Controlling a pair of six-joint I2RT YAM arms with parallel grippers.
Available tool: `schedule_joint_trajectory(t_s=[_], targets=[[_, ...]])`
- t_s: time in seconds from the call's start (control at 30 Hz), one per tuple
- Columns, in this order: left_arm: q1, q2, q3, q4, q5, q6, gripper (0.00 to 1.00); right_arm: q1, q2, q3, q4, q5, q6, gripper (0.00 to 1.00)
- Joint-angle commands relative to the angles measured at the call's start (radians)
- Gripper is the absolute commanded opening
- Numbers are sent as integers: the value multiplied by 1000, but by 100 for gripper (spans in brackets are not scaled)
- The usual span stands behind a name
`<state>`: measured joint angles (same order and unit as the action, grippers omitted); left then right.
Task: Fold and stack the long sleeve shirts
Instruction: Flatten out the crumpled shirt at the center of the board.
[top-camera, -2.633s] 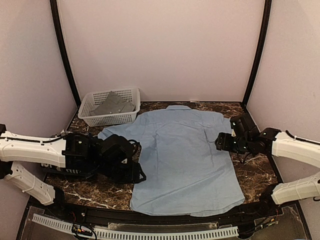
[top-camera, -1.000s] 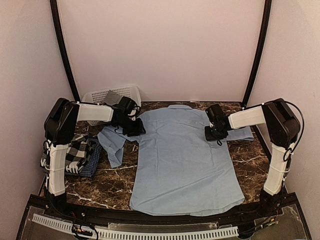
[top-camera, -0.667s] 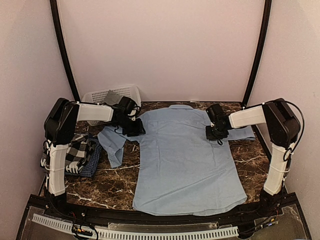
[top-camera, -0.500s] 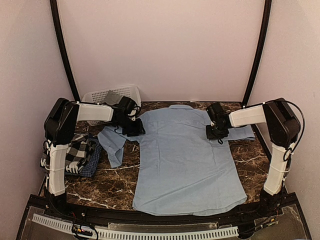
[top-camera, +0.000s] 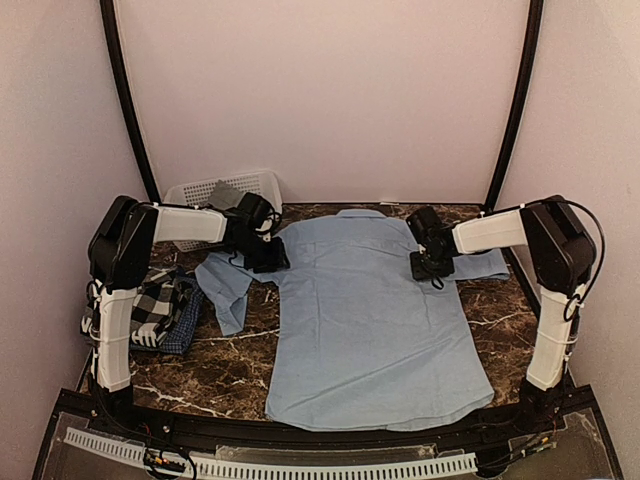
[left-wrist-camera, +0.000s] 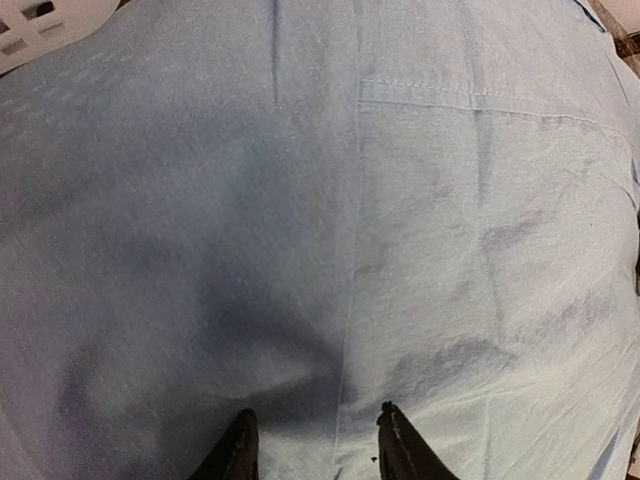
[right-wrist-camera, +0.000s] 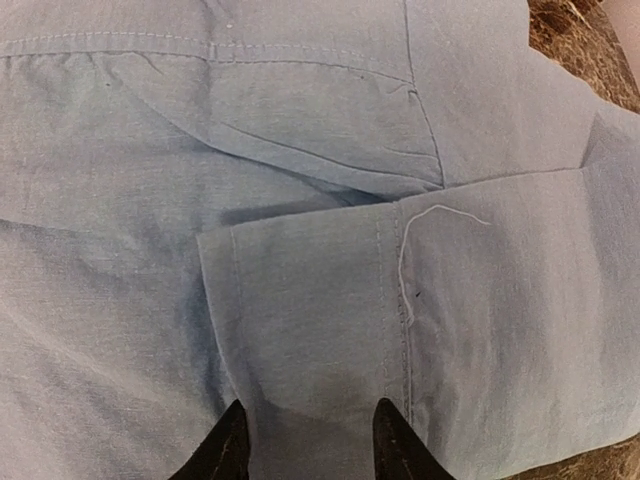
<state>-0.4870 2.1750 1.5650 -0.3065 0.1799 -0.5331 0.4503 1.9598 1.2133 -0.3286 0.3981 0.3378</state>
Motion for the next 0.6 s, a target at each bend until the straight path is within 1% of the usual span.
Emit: schedule_joint_trajectory(t_s=[0.0,0.07,0.23,0.33,0.37,0.57], targets=[[20,0,6,-65,-55,8,40,4,16,-10,-20,33,13,37],[20,0,7,-65,-60,8,40,-1,-1,-10,-17,32,13,29],[20,0,8,-67,-68,12,40,-20,-32,5,-23,10,11,14],[21,0,12,-68,-71,14,40,-27,-38,10,-25,-3,9,2],[21,0,12,-70,-72,15,40,-30,-41,11,-25,-12,9,0],[21,-1,20,-77,-74,20,40,-39,-75,6,-24,-21,15,0]])
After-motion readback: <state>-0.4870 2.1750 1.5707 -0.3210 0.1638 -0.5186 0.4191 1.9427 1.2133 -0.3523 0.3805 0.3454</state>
